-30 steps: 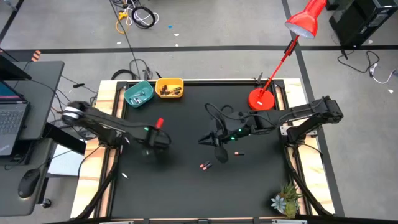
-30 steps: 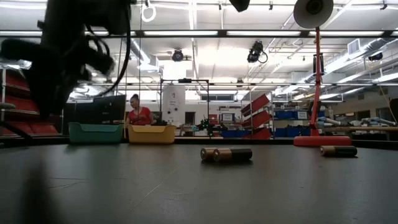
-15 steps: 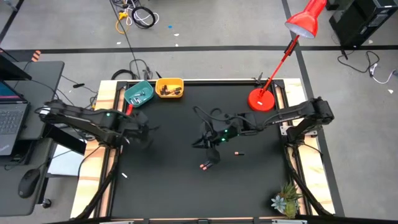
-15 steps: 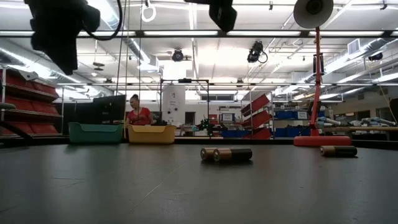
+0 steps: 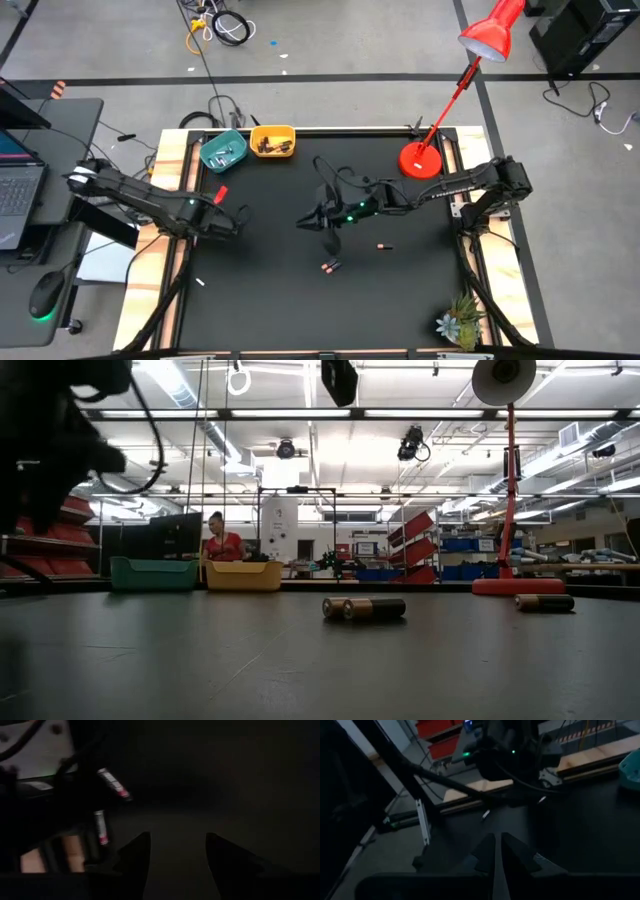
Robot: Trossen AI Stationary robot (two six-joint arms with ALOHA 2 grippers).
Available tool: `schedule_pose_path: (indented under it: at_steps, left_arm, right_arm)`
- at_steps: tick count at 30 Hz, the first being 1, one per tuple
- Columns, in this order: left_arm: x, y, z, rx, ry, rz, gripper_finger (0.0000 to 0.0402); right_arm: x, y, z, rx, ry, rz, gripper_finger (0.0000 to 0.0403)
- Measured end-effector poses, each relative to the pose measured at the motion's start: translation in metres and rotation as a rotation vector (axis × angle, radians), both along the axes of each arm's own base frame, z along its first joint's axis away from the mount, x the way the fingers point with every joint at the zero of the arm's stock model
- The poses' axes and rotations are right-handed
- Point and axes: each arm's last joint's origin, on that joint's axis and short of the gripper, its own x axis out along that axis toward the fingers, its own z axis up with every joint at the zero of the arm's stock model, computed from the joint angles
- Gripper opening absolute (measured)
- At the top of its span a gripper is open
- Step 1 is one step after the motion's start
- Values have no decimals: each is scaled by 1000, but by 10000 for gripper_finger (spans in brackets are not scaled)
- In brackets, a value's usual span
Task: Sort batteries
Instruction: Put the top silver battery into the blue bin
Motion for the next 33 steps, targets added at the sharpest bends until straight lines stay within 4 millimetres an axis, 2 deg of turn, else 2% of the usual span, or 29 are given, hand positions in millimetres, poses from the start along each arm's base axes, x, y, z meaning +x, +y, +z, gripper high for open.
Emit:
schedule_pose_path:
  at_steps: [4,11,15,19,23,28,33]
  left_arm:
    - [3,-2,-8,0,75,-44,197]
    - [13,-11,-26,-197,269,-379,197]
    - [17,-16,-35,-338,335,-599,197]
    - [22,-19,-40,-412,387,-740,197]
    - [35,-22,-34,-445,435,-908,193]
    - [51,-22,-33,-358,530,-1123,163]
    - [55,-15,-47,-412,689,-1138,134]
  right_arm:
    - [-1,8,-1,5,11,41,41]
    - [-4,24,-2,1,28,121,41]
    - [-6,32,-2,-3,33,147,41]
    - [-7,40,-2,-6,33,161,41]
    - [-8,44,-3,-9,36,168,41]
    - [-9,45,-3,-8,37,161,41]
    - [-8,45,-2,8,36,141,41]
